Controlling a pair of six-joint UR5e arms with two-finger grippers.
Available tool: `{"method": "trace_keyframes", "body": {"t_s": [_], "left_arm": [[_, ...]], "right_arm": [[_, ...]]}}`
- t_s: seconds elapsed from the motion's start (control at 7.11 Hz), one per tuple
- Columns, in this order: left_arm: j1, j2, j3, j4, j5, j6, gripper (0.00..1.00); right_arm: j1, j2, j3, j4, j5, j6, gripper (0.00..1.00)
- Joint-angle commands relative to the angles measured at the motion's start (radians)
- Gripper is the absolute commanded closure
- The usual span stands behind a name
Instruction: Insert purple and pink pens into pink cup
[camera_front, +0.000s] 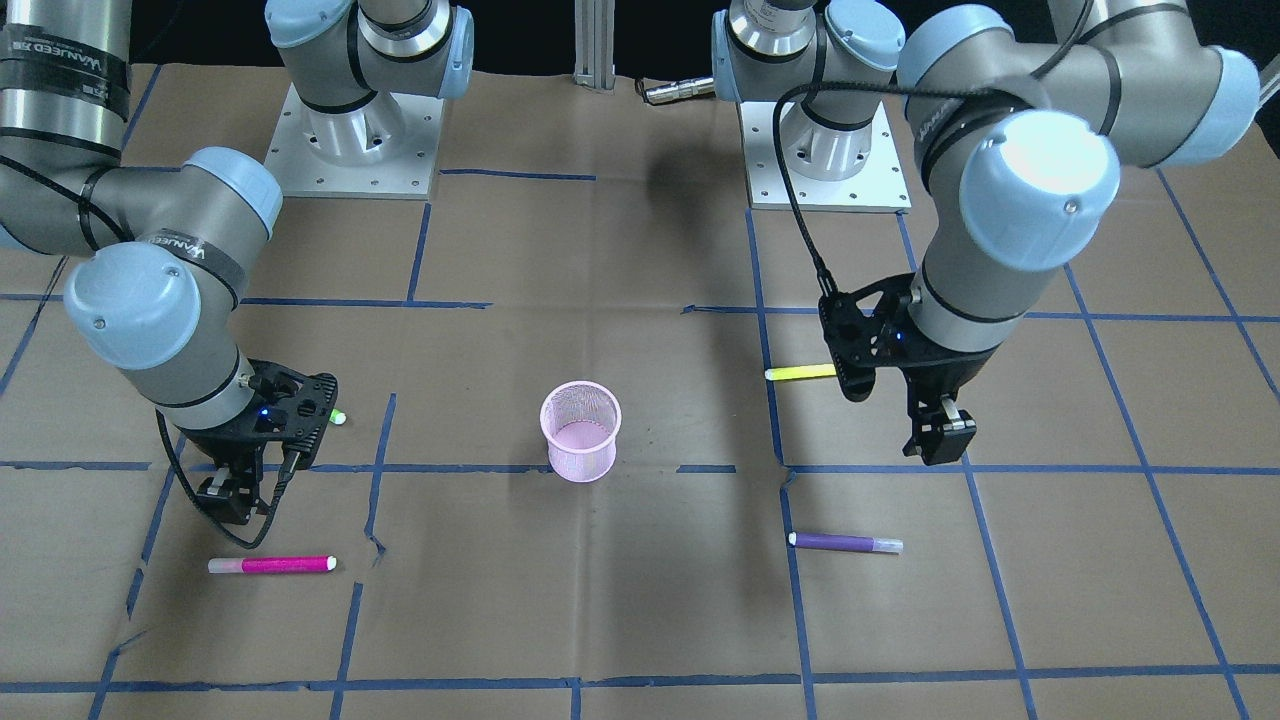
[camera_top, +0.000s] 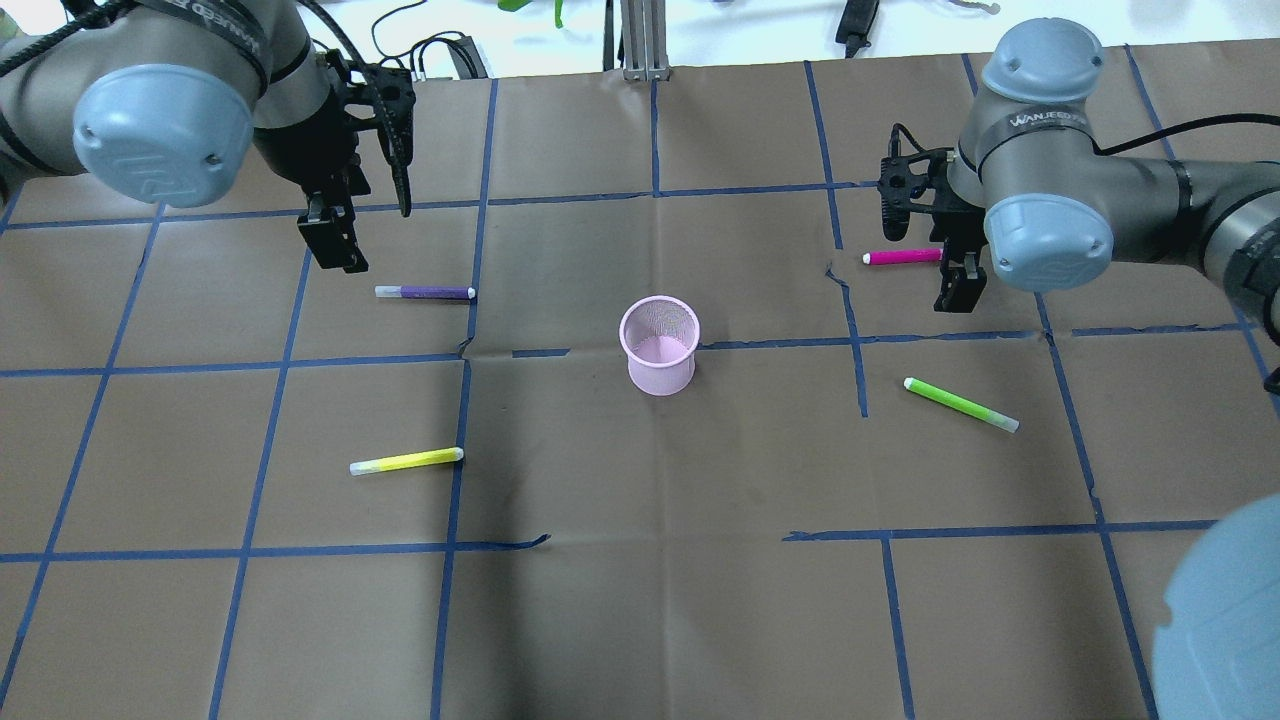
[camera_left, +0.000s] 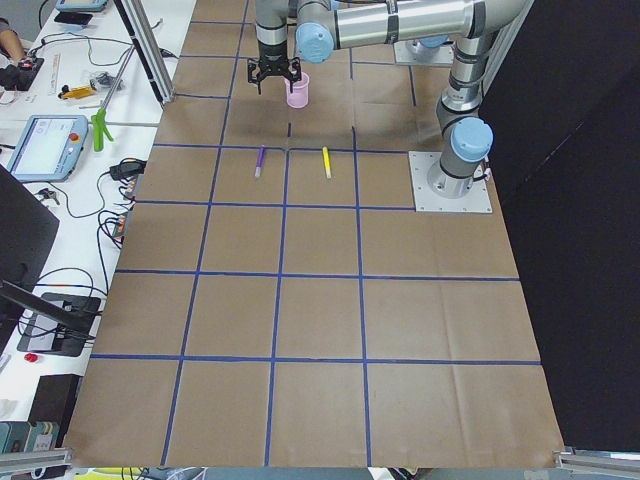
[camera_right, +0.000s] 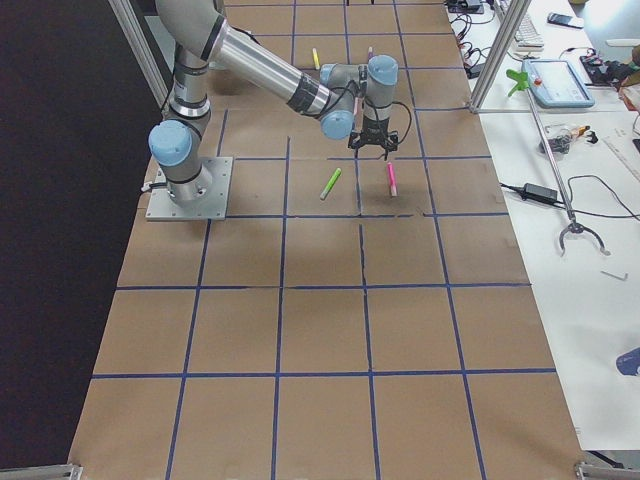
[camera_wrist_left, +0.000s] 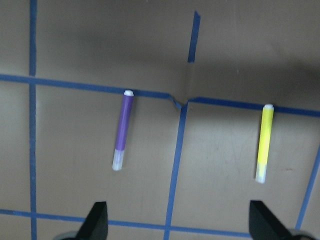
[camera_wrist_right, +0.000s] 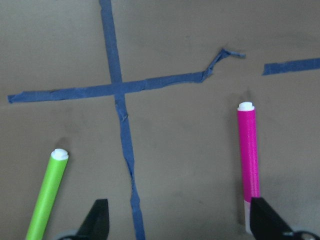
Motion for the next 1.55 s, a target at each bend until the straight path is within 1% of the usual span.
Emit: {"method": "trace_keyframes", "body": {"t_s": [0.0,0.14,0.28,0.42,0.56,0.7,0.99,1.13,1.27,1.41], "left_arm": [[-0.012,-0.105,-0.001,0.062,0.145,-0.006,0.02],[-0.052,-0.151,0.003,0.117,0.217,-0.006,0.02],[-0.095,-0.187,0.003,0.177,0.265,-0.007,0.02],[-0.112,-0.251,0.003,0.237,0.268,-0.022,0.02],[-0.116,-0.325,0.003,0.325,0.283,-0.024,0.02],[-0.120,-0.360,0.002,0.361,0.352,-0.023,0.02],[-0.127,-0.377,0.003,0.363,0.368,-0.027,0.02],[-0.132,-0.380,0.002,0.363,0.368,-0.029,0.02],[-0.149,-0.390,0.003,0.365,0.368,-0.058,0.02],[-0.167,-0.405,0.003,0.392,0.368,-0.078,0.02]], "right_arm": [[0.000,0.062,-0.006,-0.078,0.020,-0.012,0.00],[0.000,0.067,-0.004,-0.110,0.020,-0.015,0.00],[0.000,0.096,-0.027,-0.111,0.021,-0.028,0.00],[0.000,0.131,-0.067,-0.109,0.026,-0.041,0.00],[0.006,0.157,-0.081,-0.109,0.028,-0.041,0.00],[0.008,0.162,-0.087,-0.112,0.069,-0.043,0.00],[0.008,0.183,-0.116,-0.112,0.078,-0.063,0.00],[0.008,0.198,-0.108,-0.111,0.078,-0.066,0.00],[0.008,0.197,-0.107,-0.109,0.066,-0.066,0.04],[0.008,0.203,-0.107,-0.109,0.063,-0.066,0.15]]}}
